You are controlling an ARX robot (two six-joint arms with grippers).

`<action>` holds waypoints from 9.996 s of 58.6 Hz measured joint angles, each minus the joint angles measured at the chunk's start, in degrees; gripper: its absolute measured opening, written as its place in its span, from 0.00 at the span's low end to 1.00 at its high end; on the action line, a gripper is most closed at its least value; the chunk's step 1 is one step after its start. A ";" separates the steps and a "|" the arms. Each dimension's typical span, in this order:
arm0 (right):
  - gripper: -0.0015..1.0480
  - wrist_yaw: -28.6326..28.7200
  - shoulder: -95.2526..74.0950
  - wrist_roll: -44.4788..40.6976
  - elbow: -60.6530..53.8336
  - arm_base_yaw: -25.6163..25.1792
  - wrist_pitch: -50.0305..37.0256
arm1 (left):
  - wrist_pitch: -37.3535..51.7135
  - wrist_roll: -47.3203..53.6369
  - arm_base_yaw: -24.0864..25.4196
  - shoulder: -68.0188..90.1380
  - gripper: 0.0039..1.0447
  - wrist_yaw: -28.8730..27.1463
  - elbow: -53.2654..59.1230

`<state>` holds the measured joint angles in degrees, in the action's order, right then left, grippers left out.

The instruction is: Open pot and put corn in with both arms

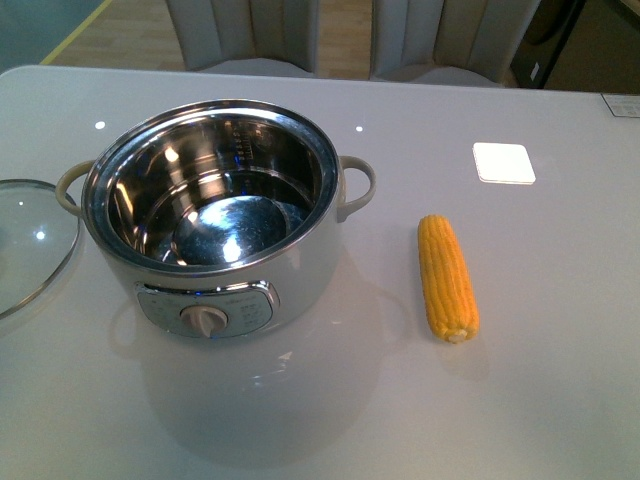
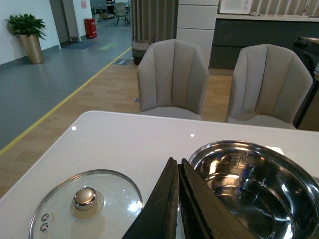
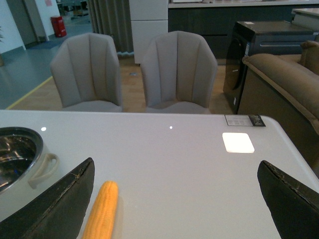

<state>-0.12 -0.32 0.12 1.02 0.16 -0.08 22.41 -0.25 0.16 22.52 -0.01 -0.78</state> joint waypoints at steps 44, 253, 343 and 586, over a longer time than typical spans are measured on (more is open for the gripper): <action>0.92 0.02 0.02 0.00 0.00 0.00 0.00 | -22.21 0.00 -0.02 -21.97 0.03 -0.02 0.00; 0.25 -3.74 -125.55 8.61 50.88 19.45 -16.94 | -22.36 0.09 -0.02 -22.23 0.94 0.00 0.00; 0.30 10.86 -111.10 30.64 66.60 28.35 -8.39 | -22.36 0.09 -0.02 -22.23 0.94 0.00 0.00; 0.02 -0.02 -26.73 0.20 0.00 0.04 -26.64 | -22.38 0.09 -0.02 -22.25 0.94 0.00 0.00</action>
<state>-0.14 -27.05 0.32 1.02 0.21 -26.72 0.03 -0.16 0.14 0.27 -0.01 -0.78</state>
